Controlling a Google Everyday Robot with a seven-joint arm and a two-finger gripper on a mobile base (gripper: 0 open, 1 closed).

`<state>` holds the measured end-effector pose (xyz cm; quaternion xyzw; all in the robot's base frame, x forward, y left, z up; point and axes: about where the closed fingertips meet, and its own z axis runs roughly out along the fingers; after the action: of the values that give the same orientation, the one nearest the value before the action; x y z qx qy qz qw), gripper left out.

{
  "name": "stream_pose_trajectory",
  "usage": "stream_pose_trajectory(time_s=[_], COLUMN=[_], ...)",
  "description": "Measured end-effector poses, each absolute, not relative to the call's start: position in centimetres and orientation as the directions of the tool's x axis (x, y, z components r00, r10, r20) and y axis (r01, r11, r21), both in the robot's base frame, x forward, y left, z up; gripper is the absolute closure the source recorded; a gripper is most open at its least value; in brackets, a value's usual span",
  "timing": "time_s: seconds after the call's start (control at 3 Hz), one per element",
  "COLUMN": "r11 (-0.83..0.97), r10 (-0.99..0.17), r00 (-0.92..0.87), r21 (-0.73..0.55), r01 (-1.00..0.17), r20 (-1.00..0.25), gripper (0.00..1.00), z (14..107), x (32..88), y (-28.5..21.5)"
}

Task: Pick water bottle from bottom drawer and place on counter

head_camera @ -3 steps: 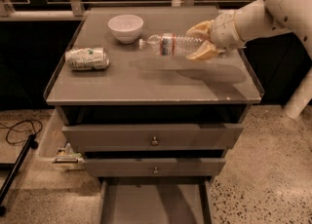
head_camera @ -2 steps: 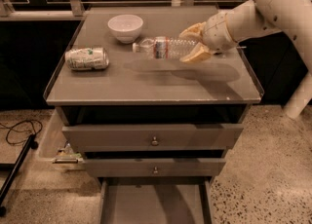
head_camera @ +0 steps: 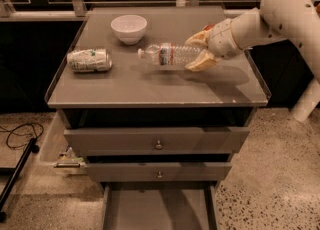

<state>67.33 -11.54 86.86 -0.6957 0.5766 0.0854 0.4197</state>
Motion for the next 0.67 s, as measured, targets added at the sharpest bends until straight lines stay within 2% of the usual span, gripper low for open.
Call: stream_pose_trajectory(time_s=[0.67], r11=[0.017], r10=[-0.731], r00=[0.320], r21=[-0.485], r01=[-0.874], r20=[-0.603], gripper=[0.57], z=[86.85], x=[67.34], y=[-11.53])
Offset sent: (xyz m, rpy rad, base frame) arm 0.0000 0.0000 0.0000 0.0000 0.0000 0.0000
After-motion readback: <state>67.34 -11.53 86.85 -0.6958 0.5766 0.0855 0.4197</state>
